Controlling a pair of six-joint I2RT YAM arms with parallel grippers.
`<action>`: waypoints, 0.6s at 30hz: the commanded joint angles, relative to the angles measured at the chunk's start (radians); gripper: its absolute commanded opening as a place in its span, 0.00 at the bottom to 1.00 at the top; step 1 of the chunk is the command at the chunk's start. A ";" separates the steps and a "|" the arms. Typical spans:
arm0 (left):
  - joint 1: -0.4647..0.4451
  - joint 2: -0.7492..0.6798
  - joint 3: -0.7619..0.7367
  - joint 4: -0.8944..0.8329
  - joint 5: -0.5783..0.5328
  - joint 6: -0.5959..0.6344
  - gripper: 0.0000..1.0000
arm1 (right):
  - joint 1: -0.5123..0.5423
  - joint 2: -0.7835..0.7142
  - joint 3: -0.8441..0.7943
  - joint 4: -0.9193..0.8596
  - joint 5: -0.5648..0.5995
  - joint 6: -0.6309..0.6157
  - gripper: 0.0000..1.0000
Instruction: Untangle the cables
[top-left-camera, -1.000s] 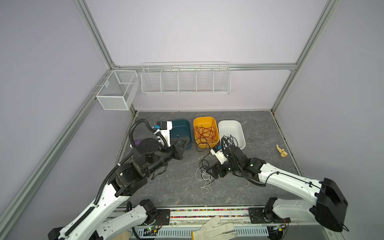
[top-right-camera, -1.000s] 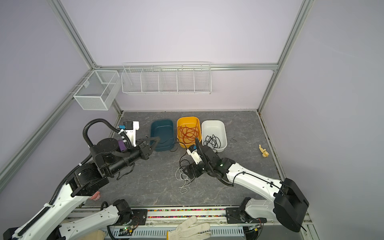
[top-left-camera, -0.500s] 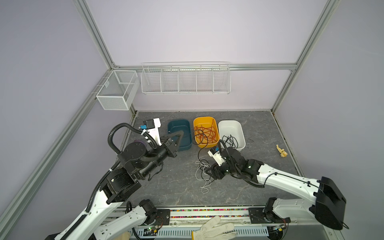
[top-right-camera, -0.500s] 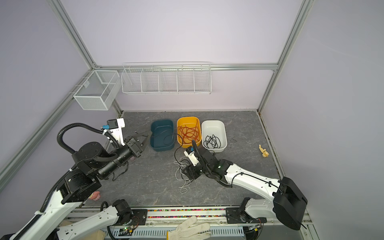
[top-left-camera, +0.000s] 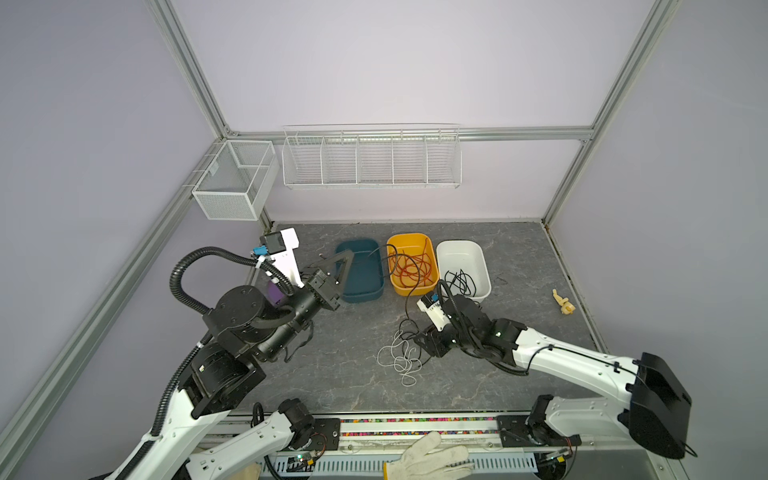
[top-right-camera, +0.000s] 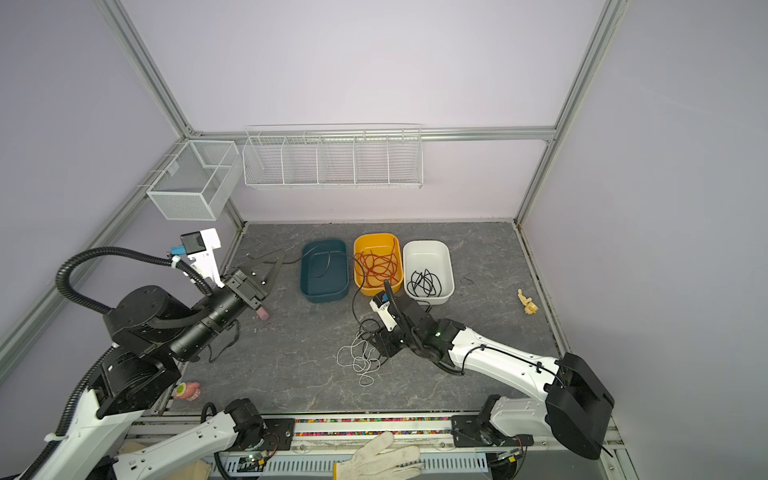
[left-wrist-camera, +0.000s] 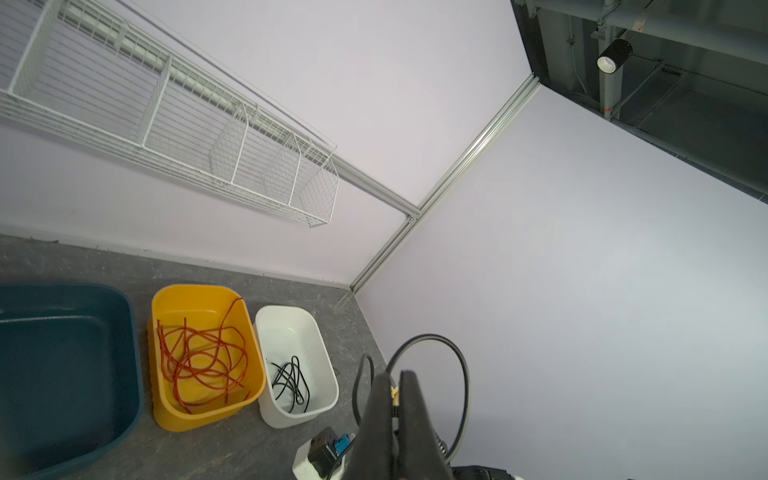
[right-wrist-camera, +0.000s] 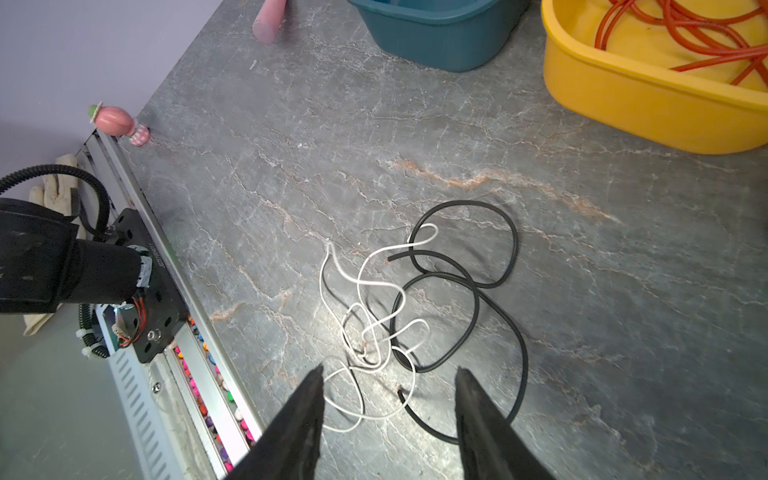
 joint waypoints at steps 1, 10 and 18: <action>0.000 -0.004 0.040 -0.073 -0.040 0.059 0.00 | 0.005 -0.041 -0.013 0.003 0.034 -0.007 0.57; 0.001 0.109 0.059 -0.151 -0.068 0.164 0.00 | 0.005 -0.153 -0.060 0.030 0.074 -0.016 0.85; 0.003 0.254 0.162 -0.150 -0.030 0.250 0.00 | 0.001 -0.342 -0.139 0.033 0.291 0.025 0.89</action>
